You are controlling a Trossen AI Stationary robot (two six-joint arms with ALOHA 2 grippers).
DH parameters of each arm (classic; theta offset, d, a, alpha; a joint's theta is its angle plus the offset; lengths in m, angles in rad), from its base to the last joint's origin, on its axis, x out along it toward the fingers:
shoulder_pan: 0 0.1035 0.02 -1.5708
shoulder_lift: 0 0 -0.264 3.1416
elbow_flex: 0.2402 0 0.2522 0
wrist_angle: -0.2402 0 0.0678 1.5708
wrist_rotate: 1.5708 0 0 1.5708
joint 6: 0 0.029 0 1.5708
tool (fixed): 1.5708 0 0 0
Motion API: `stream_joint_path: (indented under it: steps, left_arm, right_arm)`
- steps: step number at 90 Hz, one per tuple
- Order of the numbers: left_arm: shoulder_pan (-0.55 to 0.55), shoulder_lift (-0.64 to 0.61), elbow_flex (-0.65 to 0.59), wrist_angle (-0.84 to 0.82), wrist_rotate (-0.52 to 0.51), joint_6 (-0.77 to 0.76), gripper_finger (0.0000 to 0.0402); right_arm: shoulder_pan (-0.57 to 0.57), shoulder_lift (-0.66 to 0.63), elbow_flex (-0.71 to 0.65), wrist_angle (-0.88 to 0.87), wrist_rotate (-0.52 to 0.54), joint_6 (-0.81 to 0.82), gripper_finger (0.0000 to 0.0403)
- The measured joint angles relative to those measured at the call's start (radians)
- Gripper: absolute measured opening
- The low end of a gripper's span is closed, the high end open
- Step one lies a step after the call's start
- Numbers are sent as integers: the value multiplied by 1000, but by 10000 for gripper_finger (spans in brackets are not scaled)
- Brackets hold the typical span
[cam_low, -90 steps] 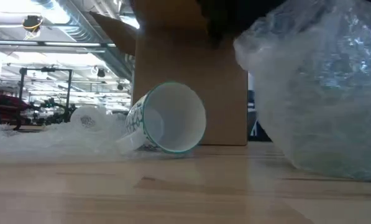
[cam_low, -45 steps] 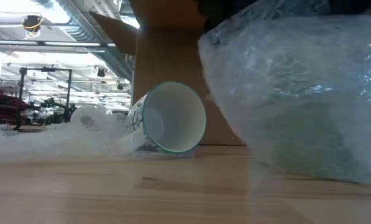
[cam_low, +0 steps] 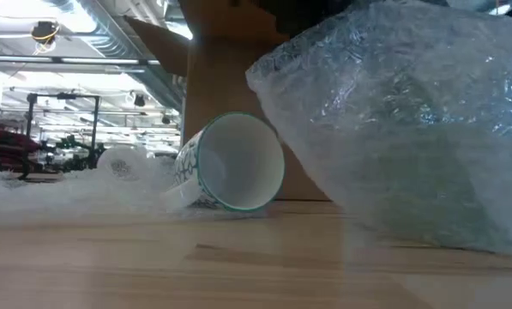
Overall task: Wrap mug
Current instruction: Wrap the green mug with the right transparent bubble wrap
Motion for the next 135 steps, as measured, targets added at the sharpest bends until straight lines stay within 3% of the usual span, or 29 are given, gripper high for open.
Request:
stream_joint_path:
  steps: [13, 24, 33, 44, 70, 89, 97, 105, 116, 135]
  left_arm:
    - [9, 25, 3, 15, 15, -17, 103]
    - [14, 33, 5, 12, 25, -25, 103]
    - [16, 34, 5, 7, 34, -26, 103]
    - [16, 35, 3, 2, 33, -29, 103]
    - [16, 38, 3, 7, 34, -22, 103]
    - [16, 38, 2, 7, 33, -23, 103]
    - [15, 38, 1, 9, 33, -24, 103]
    - [14, 38, 1, 22, 33, -21, 103]
    - [14, 39, -1, 50, 33, -21, 103]
    - [14, 40, -1, 55, 33, -20, 103]
  right_arm:
    - [8, 0, -150, 196, 58, 87, 1]
    - [-7, 1, -235, 450, 91, 37, 1]
    - [-16, 1, -268, 540, 124, 11, 1]
    - [-30, 2, -265, 527, 163, 4, 1]
    - [-32, -1, -177, 351, 78, 3, 1]
    - [-32, -1, -30, 113, 55, -22, 1]
    - [-31, -2, 12, 2, 105, -26, 1]
    - [-13, -5, -11, -78, 242, 21, 1]
    - [-4, -9, -99, -32, 388, 107, 1]
    - [-6, -9, -155, 228, 408, 27, 1]
